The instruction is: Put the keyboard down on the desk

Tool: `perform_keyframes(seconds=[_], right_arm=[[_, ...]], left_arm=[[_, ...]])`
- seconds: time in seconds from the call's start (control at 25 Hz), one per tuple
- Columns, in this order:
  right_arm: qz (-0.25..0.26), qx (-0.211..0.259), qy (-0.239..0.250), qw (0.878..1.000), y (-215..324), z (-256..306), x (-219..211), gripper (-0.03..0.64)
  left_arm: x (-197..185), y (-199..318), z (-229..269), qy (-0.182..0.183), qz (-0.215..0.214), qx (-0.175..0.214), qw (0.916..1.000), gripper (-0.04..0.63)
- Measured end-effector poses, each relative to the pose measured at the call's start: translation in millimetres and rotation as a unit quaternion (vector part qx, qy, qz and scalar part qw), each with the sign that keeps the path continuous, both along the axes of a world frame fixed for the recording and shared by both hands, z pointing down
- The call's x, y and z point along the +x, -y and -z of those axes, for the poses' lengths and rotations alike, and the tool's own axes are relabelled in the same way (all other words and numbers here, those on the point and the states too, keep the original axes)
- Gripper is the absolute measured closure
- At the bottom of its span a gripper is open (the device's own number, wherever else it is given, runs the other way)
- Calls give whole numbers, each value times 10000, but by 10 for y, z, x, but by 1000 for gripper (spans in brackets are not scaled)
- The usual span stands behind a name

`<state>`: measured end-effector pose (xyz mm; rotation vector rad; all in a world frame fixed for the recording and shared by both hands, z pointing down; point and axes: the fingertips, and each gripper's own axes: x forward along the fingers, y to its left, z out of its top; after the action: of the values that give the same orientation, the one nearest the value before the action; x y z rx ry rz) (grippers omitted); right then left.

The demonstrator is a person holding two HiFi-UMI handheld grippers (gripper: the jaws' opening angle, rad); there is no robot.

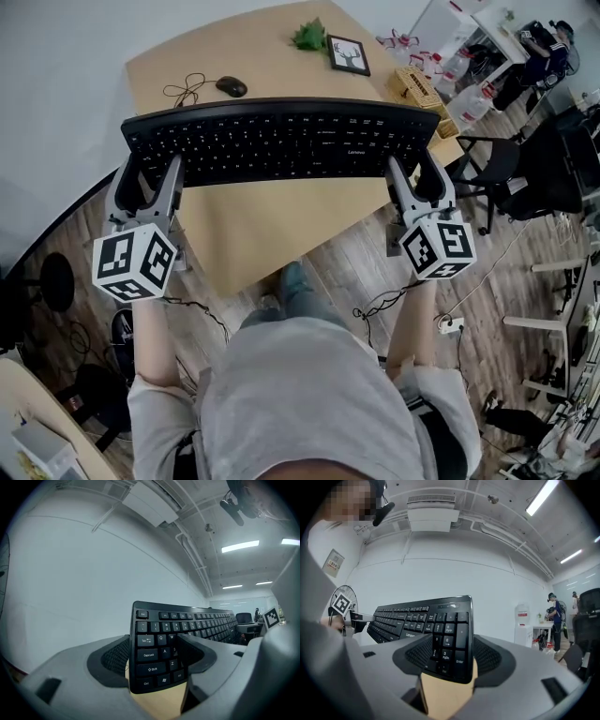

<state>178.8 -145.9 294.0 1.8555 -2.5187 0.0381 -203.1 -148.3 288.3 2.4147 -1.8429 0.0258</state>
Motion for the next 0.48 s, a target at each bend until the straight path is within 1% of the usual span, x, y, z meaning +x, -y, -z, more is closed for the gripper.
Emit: perform_keyframes(seconds=[0.16, 0.48], right_arm=[[13, -258, -48, 9997, 624, -254, -43, 365], [250, -868, -39, 9959, 1295, -700, -10, 365]], left_arm=[[-41, 614, -292, -41, 18, -276, 9996, 302], [-3, 1112, -715, -24, 236, -858, 9960, 301]])
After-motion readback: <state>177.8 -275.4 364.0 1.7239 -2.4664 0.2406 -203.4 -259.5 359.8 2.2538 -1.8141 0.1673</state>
